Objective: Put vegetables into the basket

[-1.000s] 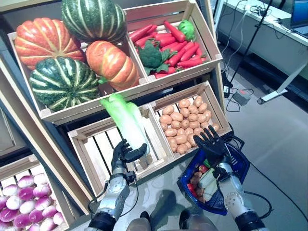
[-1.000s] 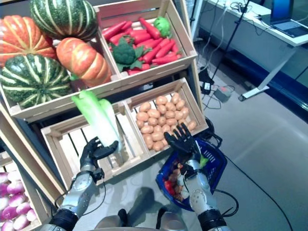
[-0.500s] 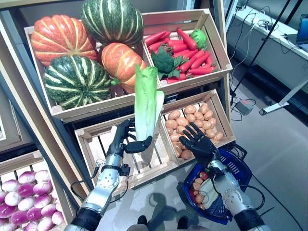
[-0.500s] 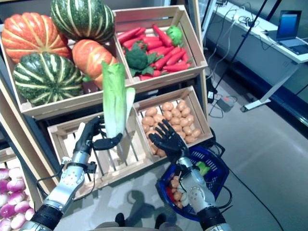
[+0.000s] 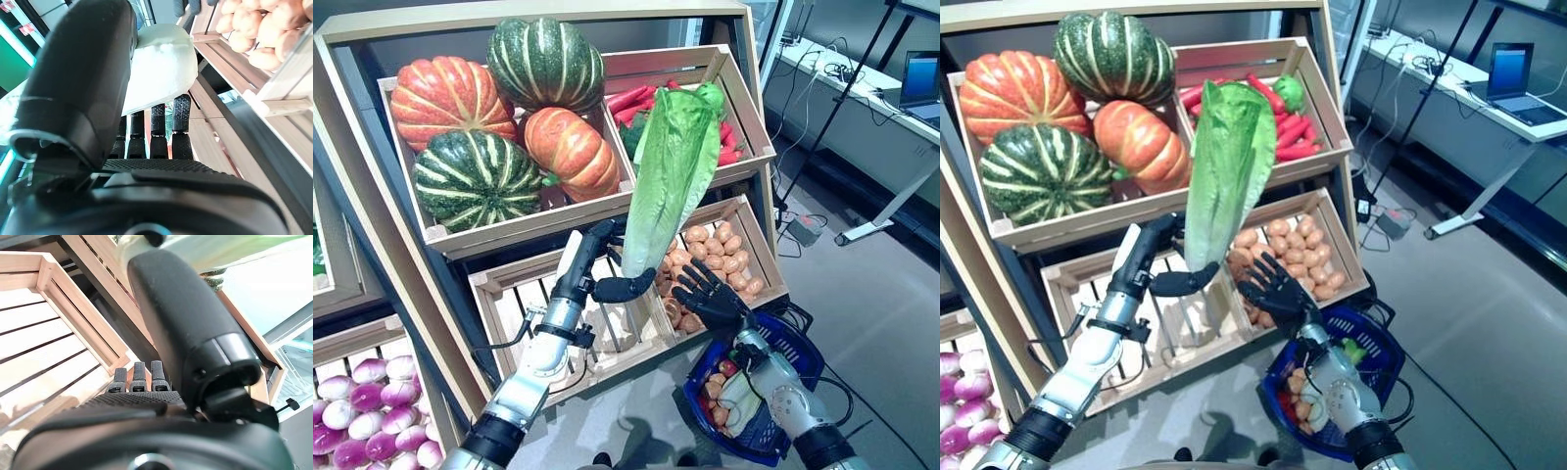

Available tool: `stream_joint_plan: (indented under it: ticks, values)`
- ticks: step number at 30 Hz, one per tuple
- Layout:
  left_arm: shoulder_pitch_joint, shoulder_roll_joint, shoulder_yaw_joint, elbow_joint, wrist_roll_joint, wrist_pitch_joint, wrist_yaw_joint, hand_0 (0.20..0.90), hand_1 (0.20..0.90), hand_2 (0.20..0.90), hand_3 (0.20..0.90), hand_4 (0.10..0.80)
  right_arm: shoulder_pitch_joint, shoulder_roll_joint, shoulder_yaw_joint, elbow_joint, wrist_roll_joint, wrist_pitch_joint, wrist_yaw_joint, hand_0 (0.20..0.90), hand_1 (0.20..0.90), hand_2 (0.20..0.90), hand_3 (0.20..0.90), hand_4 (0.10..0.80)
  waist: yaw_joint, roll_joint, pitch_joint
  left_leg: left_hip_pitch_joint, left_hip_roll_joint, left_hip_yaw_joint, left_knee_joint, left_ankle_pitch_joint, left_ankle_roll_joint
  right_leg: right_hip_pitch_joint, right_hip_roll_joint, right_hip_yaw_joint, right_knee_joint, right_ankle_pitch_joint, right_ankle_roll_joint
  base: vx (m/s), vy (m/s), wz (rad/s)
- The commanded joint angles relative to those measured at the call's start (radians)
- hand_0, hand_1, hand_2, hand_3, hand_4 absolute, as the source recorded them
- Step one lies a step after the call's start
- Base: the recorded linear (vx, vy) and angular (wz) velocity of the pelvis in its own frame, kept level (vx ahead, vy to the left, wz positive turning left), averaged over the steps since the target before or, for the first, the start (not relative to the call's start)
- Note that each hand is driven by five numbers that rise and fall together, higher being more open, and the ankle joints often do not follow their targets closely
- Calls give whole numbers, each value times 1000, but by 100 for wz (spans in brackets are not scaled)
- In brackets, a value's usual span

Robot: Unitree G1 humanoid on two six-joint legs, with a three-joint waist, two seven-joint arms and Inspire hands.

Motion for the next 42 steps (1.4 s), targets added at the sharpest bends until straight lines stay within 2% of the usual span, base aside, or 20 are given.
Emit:
stream_joint_plan:
  ticks: [1,13,22,27,39,42]
  values:
    - [-176,6,-10,-83,-79,-140,-11,300,300,300,300,400,-102,-10,-23,-5,81,-95,73,900,900,900,900,800,-8,19,-73,40,-35,-5,2,-139,38,39,-10,-30,2,-49,-22,0,0,0]
    - [-170,24,5,-91,-97,-104,-82,300,300,300,300,400,-170,-76,-98,-81,60,-175,107,900,900,900,900,800,-8,23,-69,47,-33,-8,2,-142,38,45,-12,-25,2,-51,-20,0,0,0]
    - [-190,41,-7,-34,-66,-100,-90,300,300,300,300,400,-285,-126,-144,-151,103,-133,136,900,900,900,900,800,-4,19,-77,46,-33,-15,2,-144,37,44,-12,-26,2,-54,-20,0,0,0]
    - [-207,50,-25,-8,-47,-108,-87,300,300,300,300,400,-321,-116,-139,-170,164,-77,186,900,900,900,900,800,1,16,-83,45,-33,-19,2,-144,36,45,-12,-25,2,-57,-22,0,0,0]
    - [-239,44,-87,-8,-20,-146,-78,300,300,300,300,400,-369,-105,-95,-144,191,-28,196,900,900,900,900,800,3,11,-87,44,-32,-23,2,-143,34,47,-11,-24,2,-59,-23,0,0,0]
    - [-248,48,-108,-13,-8,-149,-82,300,300,300,300,400,-380,-98,-86,-142,222,-7,232,900,900,900,900,800,2,11,-88,43,-31,-24,2,-142,33,46,-12,-23,2,-58,-22,-11,3,0]
